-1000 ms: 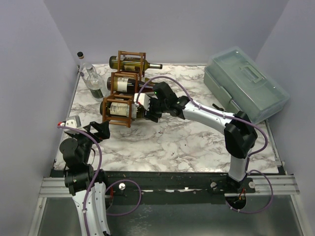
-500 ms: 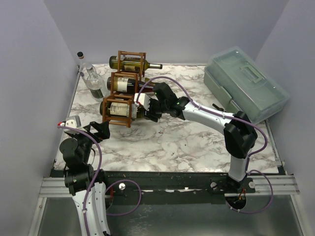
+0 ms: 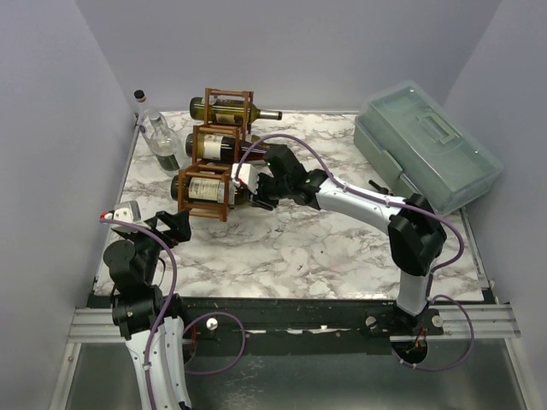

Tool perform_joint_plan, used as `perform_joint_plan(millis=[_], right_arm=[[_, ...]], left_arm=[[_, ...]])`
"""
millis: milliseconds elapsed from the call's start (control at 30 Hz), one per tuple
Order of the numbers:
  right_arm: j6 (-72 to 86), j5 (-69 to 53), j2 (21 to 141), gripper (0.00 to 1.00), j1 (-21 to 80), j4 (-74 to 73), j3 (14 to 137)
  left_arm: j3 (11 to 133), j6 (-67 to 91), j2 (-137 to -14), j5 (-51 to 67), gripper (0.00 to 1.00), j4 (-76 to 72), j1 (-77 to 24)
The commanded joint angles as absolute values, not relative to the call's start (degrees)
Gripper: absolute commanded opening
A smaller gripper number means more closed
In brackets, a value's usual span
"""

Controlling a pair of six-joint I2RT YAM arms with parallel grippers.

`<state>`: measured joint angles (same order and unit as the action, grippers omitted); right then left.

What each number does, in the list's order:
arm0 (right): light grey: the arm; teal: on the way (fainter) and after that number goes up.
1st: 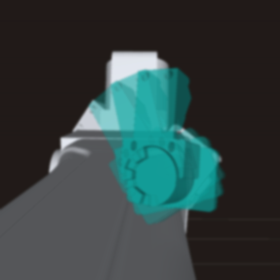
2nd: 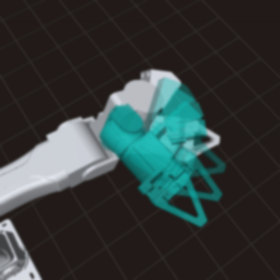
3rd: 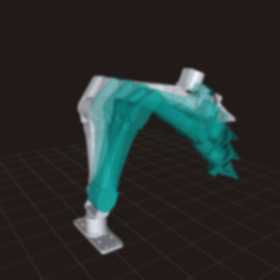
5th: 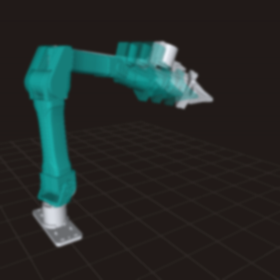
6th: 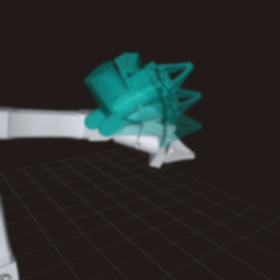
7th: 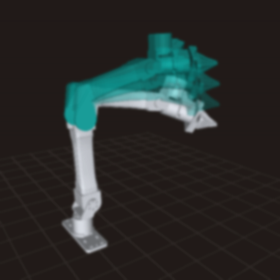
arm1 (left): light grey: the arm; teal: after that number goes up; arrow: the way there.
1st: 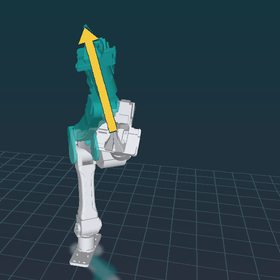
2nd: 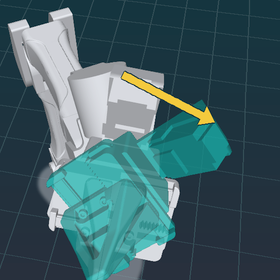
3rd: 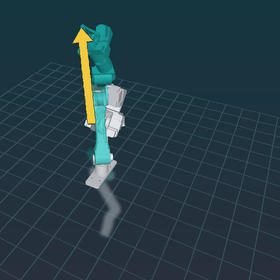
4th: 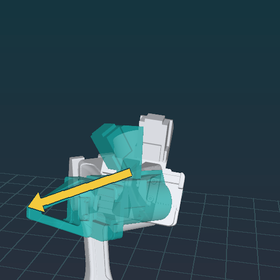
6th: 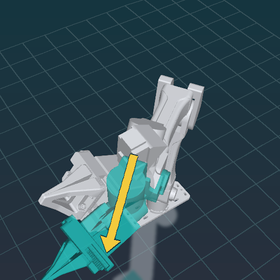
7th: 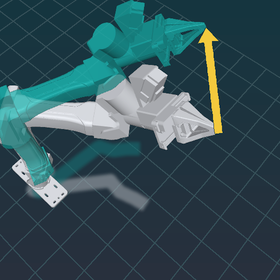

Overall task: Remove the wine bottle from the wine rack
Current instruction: Pick up the wine bottle from the wine rack.

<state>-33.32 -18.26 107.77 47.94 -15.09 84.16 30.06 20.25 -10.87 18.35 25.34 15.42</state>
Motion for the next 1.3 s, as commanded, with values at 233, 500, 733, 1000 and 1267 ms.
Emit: perform_joint_plan(millis=[233, 500, 733, 1000, 1267], right_arm=[[-35.0, -16.6, 104.2, 0.0, 48.2, -17.0, 84.5], [-35.5, -17.1, 101.3, 0.0, 48.1, -17.4, 82.8], [-35.4, -16.3, 98.2, 0.0, 48.0, -16.5, 79.5], [-34.1, -18.1, 93.5, 0.0, 47.0, -15.6, 76.0], [-33.9, -19.7, 89.8, 0.0, 46.2, -17.1, 73.5]], left_arm=[[29.5, 19.8, -10.5, 17.3, 0.99, 23.9, 15.8], [29.5, 19.8, -10.7, 17.2, 0.99, 23.9, 15.8], [29.5, 19.8, -10.8, 17.1, 0.99, 23.9, 15.8], [29.4, 19.8, -10.6, 17.4, 0.99, 23.8, 15.8], [29.3, 19.8, -10.9, 17.4, 0.99, 23.7, 15.8]])
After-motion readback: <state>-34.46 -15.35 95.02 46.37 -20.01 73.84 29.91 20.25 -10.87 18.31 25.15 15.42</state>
